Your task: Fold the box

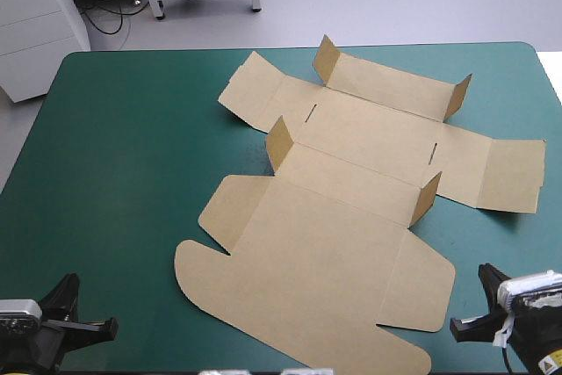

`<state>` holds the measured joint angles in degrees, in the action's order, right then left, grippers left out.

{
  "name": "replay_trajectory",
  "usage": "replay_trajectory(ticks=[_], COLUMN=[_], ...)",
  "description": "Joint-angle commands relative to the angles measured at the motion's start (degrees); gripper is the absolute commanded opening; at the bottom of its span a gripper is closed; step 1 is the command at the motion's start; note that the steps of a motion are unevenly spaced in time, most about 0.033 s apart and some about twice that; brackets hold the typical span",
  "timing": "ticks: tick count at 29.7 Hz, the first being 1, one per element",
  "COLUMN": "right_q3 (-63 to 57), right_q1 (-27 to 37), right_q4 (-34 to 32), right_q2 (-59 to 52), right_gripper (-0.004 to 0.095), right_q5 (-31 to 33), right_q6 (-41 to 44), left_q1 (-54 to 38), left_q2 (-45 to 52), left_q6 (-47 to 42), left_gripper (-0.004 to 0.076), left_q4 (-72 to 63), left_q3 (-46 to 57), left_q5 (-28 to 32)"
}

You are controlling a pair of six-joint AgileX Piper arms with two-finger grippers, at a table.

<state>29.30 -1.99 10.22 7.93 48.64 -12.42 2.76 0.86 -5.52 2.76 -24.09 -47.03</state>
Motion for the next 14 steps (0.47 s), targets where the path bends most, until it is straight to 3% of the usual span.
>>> replay_trajectory(ticks=[1, 8, 11, 14], right_q3=[6.61, 16.66, 20.33, 23.2], right_q1=[0.38, 0.38, 0.38, 0.38], right_q4=[0.32, 0.32, 0.32, 0.32], right_q2=[7.71, 23.72, 30.78, 36.95], right_gripper=[-0.0017, 0.0003, 0.01, 0.0296], right_q5=[-4.39, -4.0, -2.6, -0.91], right_q6=[0.0, -0.11, 0.49, 0.46], left_q1=[0.27, 0.27, 0.27, 0.27], left_q2=[0.89, 0.89, 0.89, 0.89], left_q6=[-0.27, -0.27, -0.27, -0.27], left_gripper=[-0.0032, -0.0032, -0.0032, -0.0032], left_q4=[-0.15, -0.15, -0.15, -0.15], left_q3=[-1.21, -1.21, -1.21, -1.21], left_q5=[4.38, 4.38, 4.38, 4.38])
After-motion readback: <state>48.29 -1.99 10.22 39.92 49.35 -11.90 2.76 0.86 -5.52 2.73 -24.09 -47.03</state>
